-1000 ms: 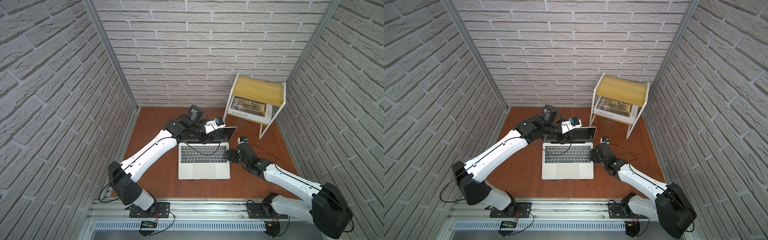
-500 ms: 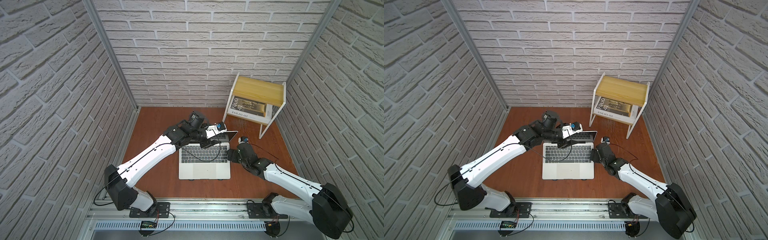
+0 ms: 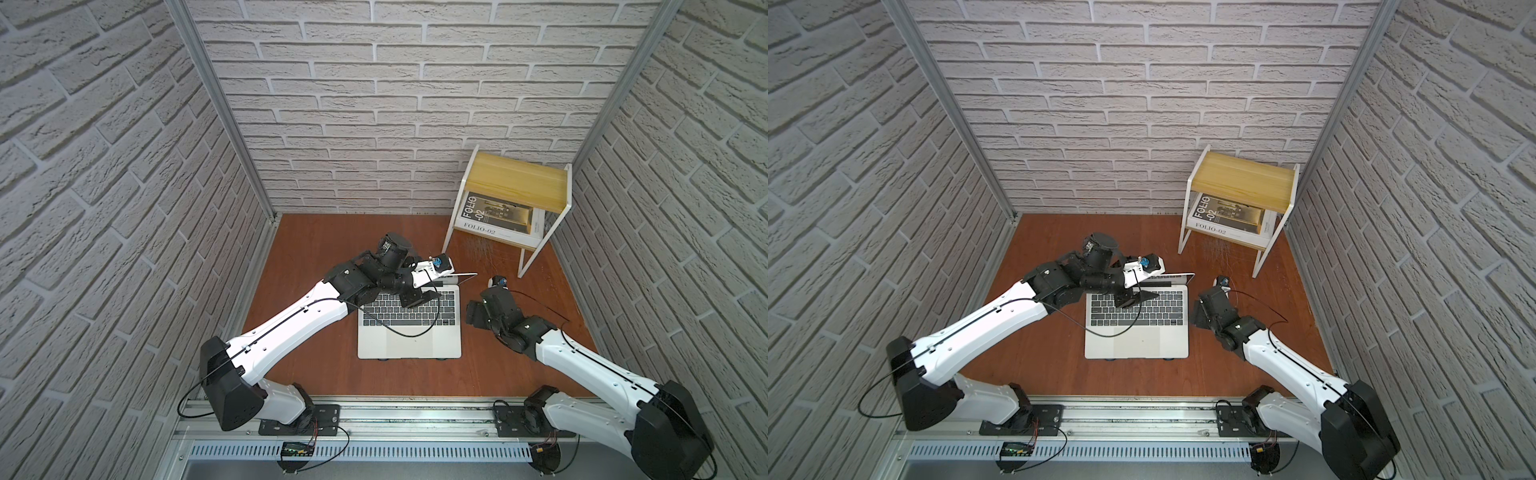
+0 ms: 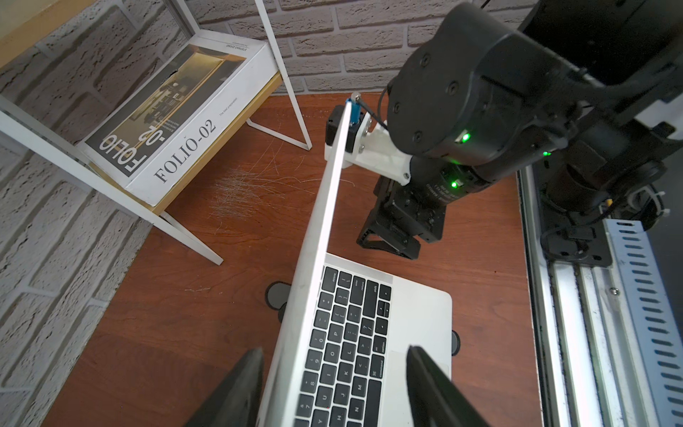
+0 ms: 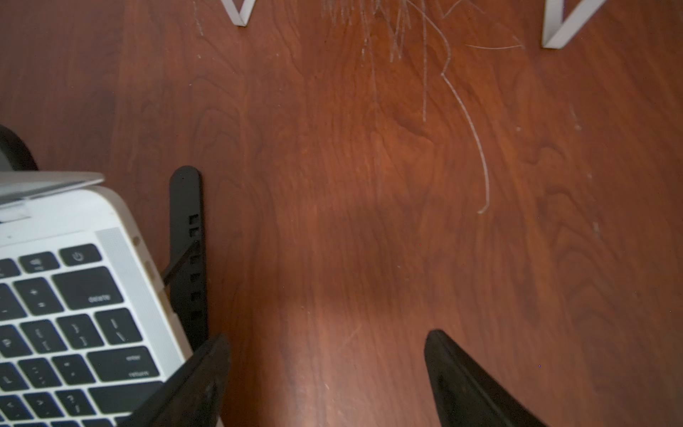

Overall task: Close the laptop lid and set it aside
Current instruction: Close the lid of the laptop.

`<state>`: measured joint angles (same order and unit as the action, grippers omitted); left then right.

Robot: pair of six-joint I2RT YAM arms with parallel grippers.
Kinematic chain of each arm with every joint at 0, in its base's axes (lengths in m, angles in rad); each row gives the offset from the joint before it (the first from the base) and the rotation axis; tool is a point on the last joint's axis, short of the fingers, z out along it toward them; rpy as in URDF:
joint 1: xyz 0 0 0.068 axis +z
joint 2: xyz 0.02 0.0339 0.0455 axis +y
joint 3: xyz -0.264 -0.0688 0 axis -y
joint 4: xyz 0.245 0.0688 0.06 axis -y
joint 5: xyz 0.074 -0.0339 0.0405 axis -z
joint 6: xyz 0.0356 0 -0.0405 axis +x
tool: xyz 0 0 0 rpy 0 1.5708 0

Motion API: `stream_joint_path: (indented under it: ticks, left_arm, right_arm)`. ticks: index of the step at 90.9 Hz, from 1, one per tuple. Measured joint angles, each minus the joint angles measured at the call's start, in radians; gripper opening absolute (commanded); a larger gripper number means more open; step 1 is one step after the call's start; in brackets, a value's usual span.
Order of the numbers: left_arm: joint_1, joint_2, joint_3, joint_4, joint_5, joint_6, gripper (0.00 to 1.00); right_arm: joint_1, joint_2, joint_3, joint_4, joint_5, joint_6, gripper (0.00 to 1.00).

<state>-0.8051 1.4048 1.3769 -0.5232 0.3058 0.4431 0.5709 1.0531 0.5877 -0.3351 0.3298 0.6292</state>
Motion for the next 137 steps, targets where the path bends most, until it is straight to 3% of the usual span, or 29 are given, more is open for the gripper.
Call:
stream_joint_path:
  ticks: [41, 74, 83, 107, 137]
  left_arm:
    - [-0.060, -0.011, -0.040, -0.016, -0.007, -0.054, 0.74]
    - [-0.092, -0.008, -0.053, -0.024, -0.035, -0.080, 0.78]
    - [-0.092, -0.008, -0.053, -0.029, -0.037, -0.088, 0.85]
    - [-0.095, -0.009, -0.053, -0.052, -0.020, -0.105, 0.95]
    - [-0.091, -0.039, -0.053, -0.055, 0.026, -0.109, 0.98]
  right_arm:
    - [-0.001, -0.320, 0.210, -0.334, 0.085, -0.055, 0.86]
    - [0.010, -0.242, 0.439, -0.424, 0.041, -0.154, 0.83]
    - [0.018, -0.224, 0.476, -0.423, 0.024, -0.174, 0.83]
    - [0.039, -0.179, 0.488, -0.408, -0.026, -0.204, 0.83]
    - [0.091, -0.124, 0.530, -0.375, -0.084, -0.221, 0.84]
